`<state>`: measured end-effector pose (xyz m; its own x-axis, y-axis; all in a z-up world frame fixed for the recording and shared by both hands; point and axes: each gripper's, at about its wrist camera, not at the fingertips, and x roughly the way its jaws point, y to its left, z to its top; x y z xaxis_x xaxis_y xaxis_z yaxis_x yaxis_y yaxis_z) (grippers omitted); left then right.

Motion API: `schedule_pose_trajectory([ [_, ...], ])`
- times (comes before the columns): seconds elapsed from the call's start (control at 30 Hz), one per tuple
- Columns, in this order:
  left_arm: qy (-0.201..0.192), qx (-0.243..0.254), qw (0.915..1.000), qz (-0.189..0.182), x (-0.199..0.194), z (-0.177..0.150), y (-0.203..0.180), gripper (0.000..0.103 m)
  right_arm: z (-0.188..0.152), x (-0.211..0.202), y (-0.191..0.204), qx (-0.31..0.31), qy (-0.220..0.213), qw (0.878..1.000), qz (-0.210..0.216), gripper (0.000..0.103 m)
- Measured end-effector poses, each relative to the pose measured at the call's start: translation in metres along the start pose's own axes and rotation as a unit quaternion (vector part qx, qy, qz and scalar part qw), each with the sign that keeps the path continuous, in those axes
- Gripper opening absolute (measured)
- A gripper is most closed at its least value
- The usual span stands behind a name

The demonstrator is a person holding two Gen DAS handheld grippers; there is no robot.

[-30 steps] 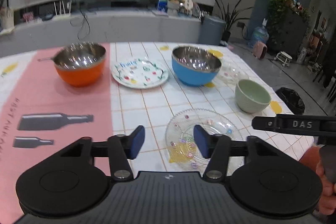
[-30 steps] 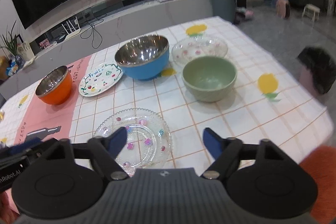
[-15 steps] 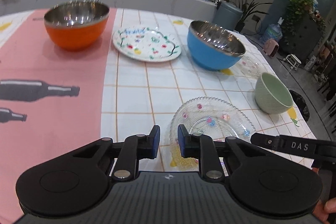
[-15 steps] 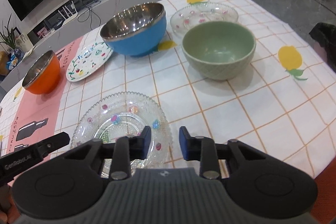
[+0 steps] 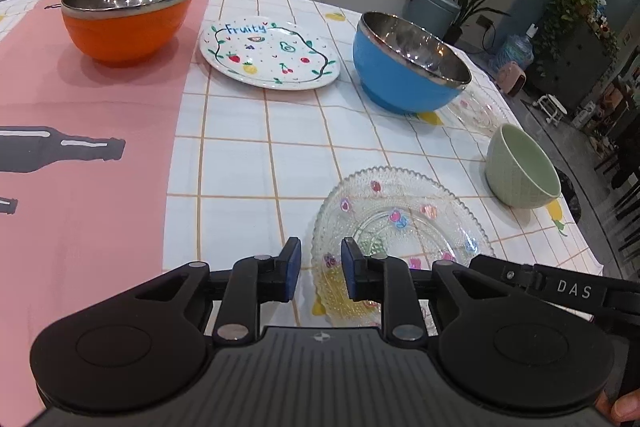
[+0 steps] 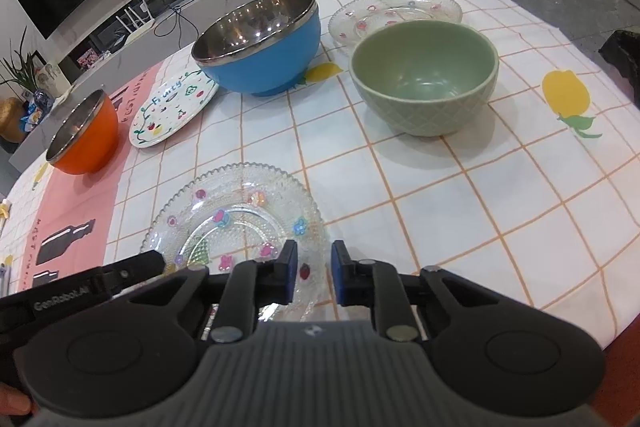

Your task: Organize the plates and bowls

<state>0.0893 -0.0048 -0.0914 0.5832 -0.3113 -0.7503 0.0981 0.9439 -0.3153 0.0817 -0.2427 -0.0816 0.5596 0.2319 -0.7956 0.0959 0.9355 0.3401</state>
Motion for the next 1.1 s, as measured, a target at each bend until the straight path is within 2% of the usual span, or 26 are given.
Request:
schedule_pose_trajectory([
  [0.1,0.002,-0.007,1.0,-0.006,0.001,0.001,0.0,0.028,-0.001,0.0,-0.002,0.006,-0.002,1.0,0.004,0.014],
  [0.13,0.002,-0.01,0.9999,-0.011,0.002,0.001,0.001,0.02,-0.002,0.0,-0.003,0.009,-0.004,1.0,0.005,0.014],
  [0.2,0.0,-0.01,0.9999,-0.009,0.001,0.001,0.0,0.016,-0.002,0.0,-0.004,0.013,-0.006,1.0,0.008,0.012],
  [0.53,-0.017,-0.021,0.9996,0.004,-0.02,0.002,0.008,0.014,-0.003,-0.006,0.007,0.013,-0.001,1.0,0.02,0.009],
  [0.9,-0.047,-0.078,0.9947,0.047,-0.071,0.006,0.061,0.014,0.004,-0.008,0.071,-0.036,0.006,0.997,0.075,0.008],
  [1.1,-0.04,-0.102,0.9902,0.087,-0.083,0.001,0.093,0.014,-0.007,0.01,0.109,-0.061,0.031,0.993,0.101,0.008],
])
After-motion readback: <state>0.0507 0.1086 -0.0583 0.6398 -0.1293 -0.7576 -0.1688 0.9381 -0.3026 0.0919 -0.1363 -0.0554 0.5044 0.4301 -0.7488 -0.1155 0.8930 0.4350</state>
